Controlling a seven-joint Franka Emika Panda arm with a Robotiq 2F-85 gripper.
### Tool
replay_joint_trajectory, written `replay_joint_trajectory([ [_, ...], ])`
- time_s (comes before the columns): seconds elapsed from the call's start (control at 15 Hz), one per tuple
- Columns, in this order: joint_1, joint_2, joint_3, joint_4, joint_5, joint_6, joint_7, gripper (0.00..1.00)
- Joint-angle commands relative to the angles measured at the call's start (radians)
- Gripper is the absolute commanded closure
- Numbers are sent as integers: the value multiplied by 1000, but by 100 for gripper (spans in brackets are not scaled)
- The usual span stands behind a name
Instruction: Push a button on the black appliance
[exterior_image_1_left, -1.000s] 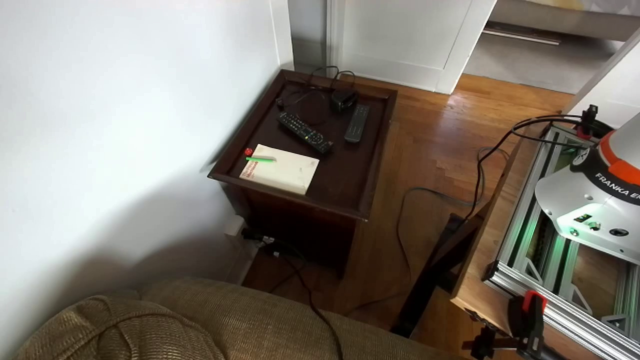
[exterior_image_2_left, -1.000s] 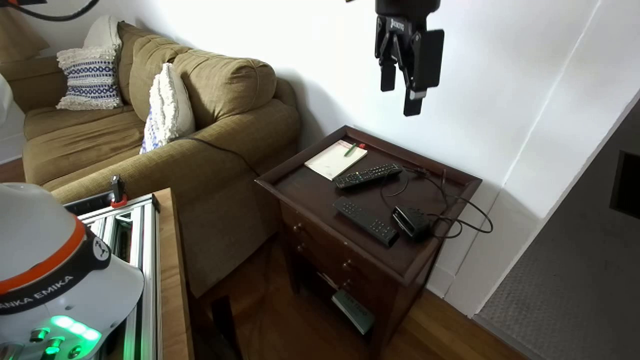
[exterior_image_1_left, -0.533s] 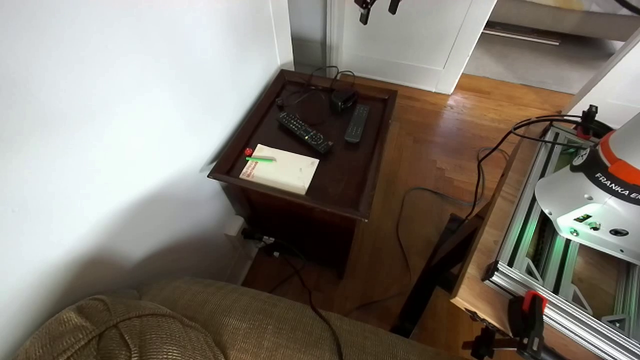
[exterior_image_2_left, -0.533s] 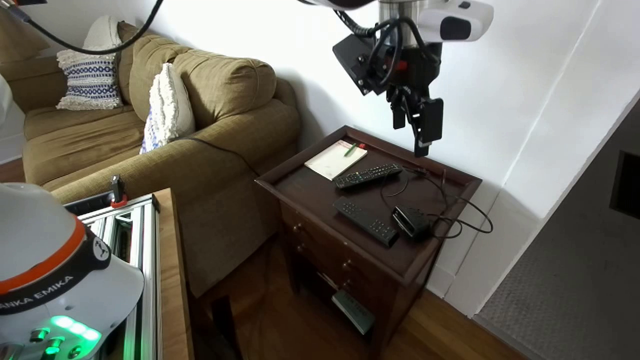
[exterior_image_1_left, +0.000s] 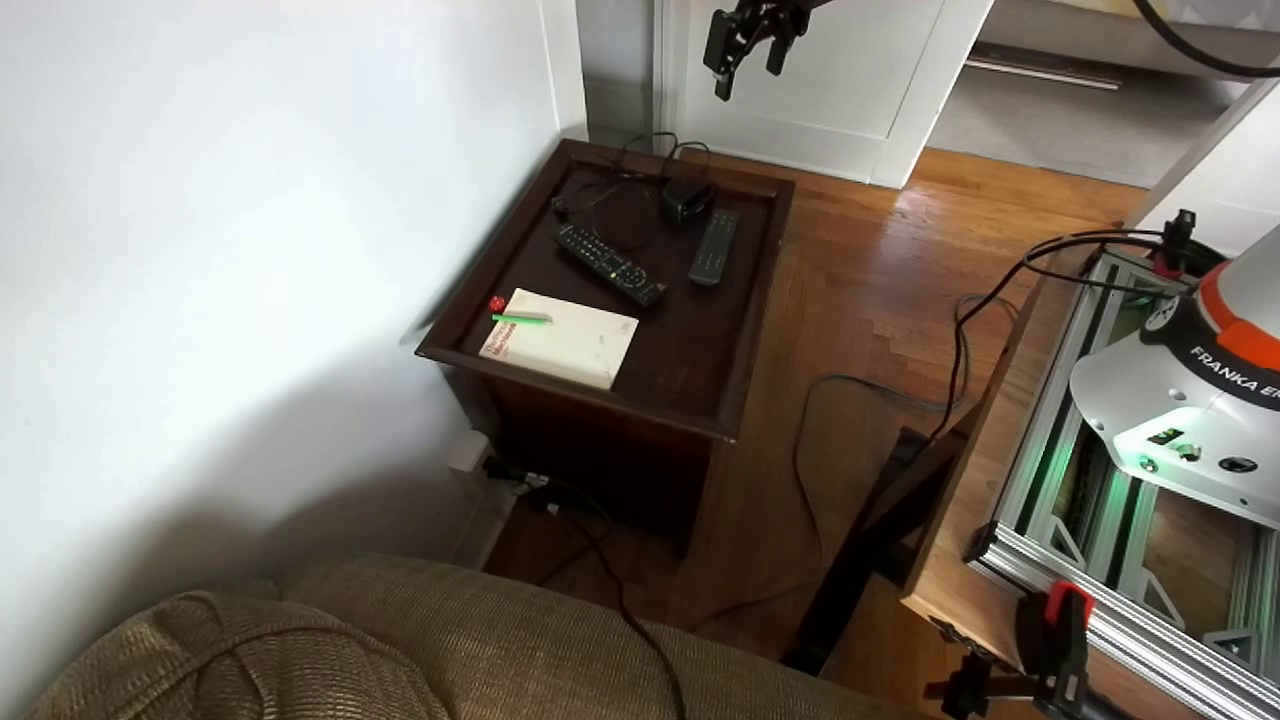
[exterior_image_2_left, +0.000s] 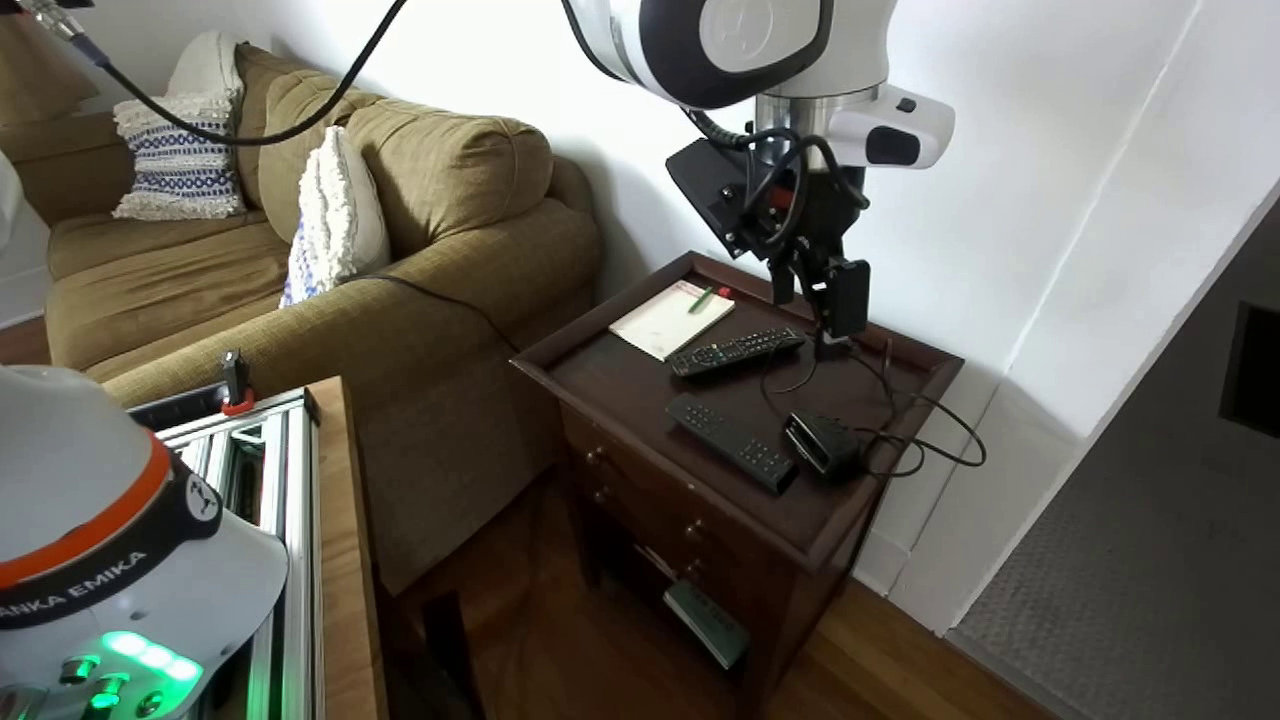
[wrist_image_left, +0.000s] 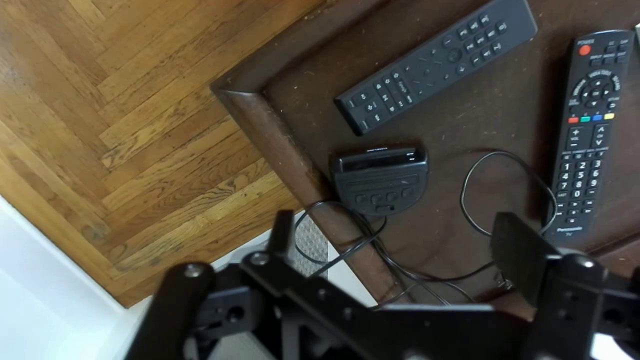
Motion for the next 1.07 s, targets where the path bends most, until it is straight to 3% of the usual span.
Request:
replay_joint_trajectory([
  [0.0,10,-3,-10,2,4,-3,-3,0],
  [0.27,10,-4,-11,2,4,-3,-3,0],
  [0.4,11,47,7,50,36,-44,-43,0],
  [0.47,15,87,16,71,63,9,-35,0],
  [0.67,31,174,22,137,79,19,1,0],
  [0.73,34,208,23,163,89,36,6,22],
  [1.0,45,320,8,251,97,75,39,51],
])
